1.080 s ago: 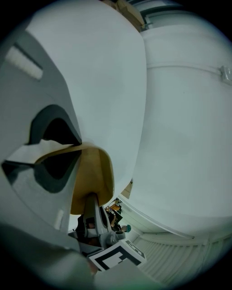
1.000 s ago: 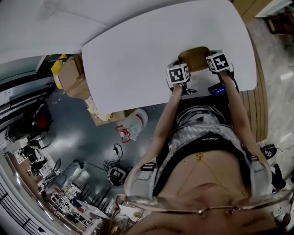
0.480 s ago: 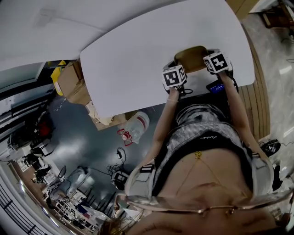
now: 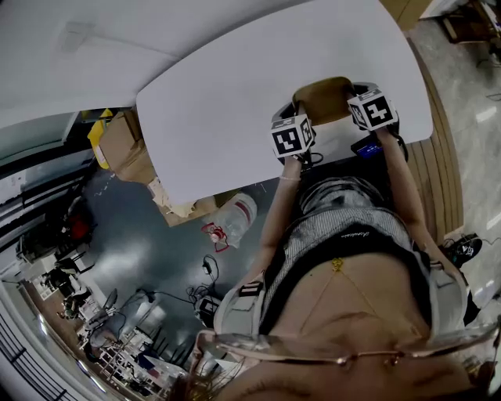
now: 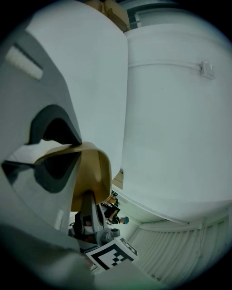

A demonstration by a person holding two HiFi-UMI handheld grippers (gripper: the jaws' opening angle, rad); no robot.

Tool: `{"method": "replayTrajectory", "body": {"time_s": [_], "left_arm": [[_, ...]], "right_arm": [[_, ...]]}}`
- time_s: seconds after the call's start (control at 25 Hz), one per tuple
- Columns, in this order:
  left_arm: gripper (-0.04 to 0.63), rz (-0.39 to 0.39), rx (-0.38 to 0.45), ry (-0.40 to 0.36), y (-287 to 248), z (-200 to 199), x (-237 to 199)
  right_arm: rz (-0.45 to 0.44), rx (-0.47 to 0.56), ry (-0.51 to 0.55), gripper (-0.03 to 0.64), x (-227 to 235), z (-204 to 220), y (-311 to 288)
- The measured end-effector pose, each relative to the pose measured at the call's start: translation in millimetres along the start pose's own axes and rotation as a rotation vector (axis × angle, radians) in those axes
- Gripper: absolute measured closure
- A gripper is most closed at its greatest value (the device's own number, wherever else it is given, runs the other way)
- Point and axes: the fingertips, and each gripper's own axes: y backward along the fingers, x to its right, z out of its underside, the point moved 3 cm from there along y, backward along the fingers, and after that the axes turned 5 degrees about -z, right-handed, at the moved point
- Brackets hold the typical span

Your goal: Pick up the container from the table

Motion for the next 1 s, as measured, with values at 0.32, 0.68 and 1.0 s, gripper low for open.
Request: {"method": "replayTrajectory", "body": {"time_s": [0.32,0.68,1.0], "left_arm": [[0.555,0.001,0.052,-0.020,20.2,-12.2,8.0],[0.555,-0.016,0.095,-0.017,39.8,-21.1,7.6],[0.555,-0.007,0.136,-0.027,56.0,-32.9,15.6]], "right_arm": [[0.004,0.040,0.024,0.555,-5.5,-9.1,19.5],[-0.003,0.070,0.064,0.555,-15.9,-21.2,33.3],[-0.009,0.112,0.059,0.555,-17.8,-27.5,50.5]]}}
